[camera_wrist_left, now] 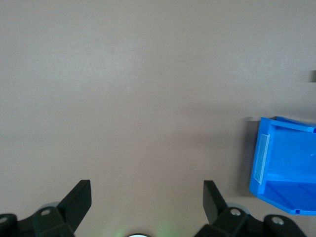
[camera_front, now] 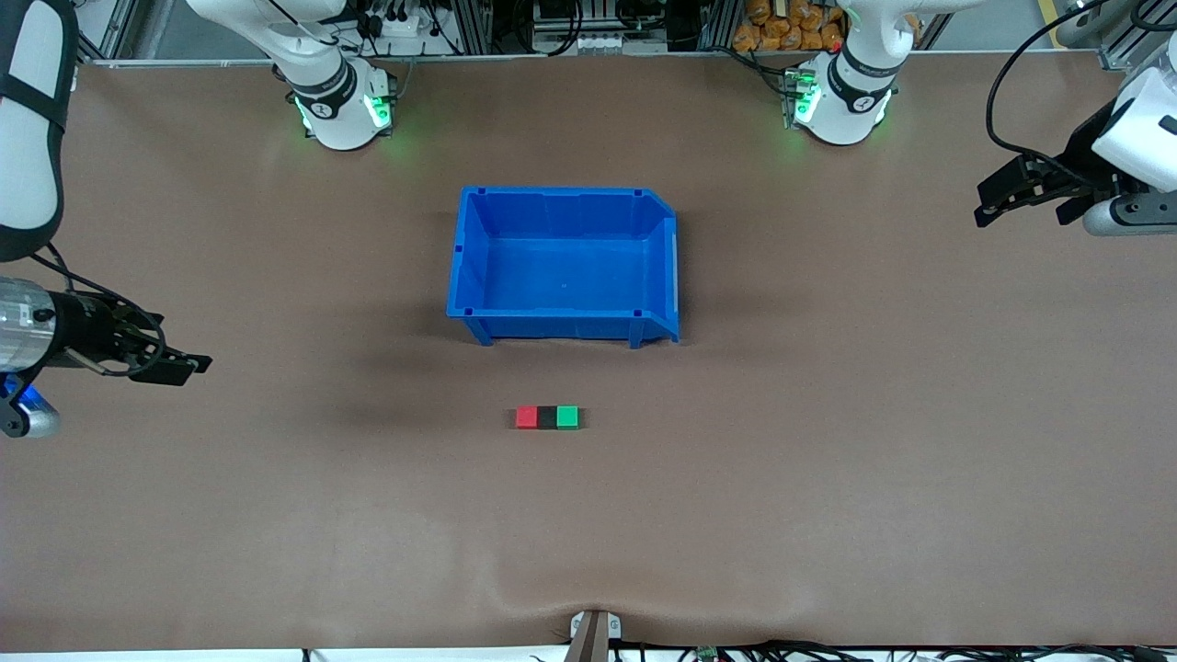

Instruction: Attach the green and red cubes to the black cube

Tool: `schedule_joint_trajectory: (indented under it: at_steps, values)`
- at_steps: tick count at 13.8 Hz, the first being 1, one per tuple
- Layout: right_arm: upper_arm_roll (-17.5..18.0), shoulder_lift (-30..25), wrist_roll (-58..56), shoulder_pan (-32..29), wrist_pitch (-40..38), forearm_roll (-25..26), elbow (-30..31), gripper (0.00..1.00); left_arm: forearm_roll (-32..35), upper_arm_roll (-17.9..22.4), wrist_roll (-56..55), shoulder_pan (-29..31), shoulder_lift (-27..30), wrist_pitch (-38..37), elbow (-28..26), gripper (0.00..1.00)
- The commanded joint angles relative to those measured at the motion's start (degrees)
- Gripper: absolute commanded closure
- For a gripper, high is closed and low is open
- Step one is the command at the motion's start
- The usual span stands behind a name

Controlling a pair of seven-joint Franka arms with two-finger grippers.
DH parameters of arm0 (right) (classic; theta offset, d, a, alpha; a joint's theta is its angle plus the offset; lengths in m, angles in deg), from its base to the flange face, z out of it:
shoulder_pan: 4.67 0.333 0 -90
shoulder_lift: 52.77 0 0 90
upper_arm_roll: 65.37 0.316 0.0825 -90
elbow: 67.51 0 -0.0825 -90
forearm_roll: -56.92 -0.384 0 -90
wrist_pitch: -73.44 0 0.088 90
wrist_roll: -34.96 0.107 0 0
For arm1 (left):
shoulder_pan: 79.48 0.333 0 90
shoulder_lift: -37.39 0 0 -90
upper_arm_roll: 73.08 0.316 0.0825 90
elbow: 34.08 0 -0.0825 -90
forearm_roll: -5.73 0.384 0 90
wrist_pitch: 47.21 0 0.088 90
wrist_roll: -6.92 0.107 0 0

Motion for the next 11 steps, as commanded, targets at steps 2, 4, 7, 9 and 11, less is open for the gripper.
schedule_joint_trajectory:
  at_steps: [2, 4, 7, 9, 11]
  values:
    - [1.01, -3.42, -3.70, -0.98, -0.55, 2.10, 1.03, 0.00, -0.71, -0.09, 0.11, 0.11, -0.35, -0.64, 1.04, 0.00]
    - [0.93, -3.68, -9.04, -0.98, -0.99, 4.64, 1.03, 0.00, -0.71, -0.09, 0.28, 0.11, -0.35, -0.64, 1.04, 0.00]
    - [1.01, -5.87, -17.66, -2.82, -0.99, 5.71, 1.03, 0.00, -0.71, -0.09, 0.10, 0.02, -0.35, -0.64, 1.12, 0.00]
    - [0.84, -7.11, -23.90, -3.18, -1.86, 5.80, 1.12, 0.00, -0.71, -0.09, 0.10, 0.02, -0.35, -0.64, 1.12, 0.00]
    - [0.84, -8.86, -26.56, -3.18, -2.57, 5.97, 1.56, 0.00, -0.71, -0.09, 0.19, 0.02, -0.44, -0.64, 1.12, 0.00]
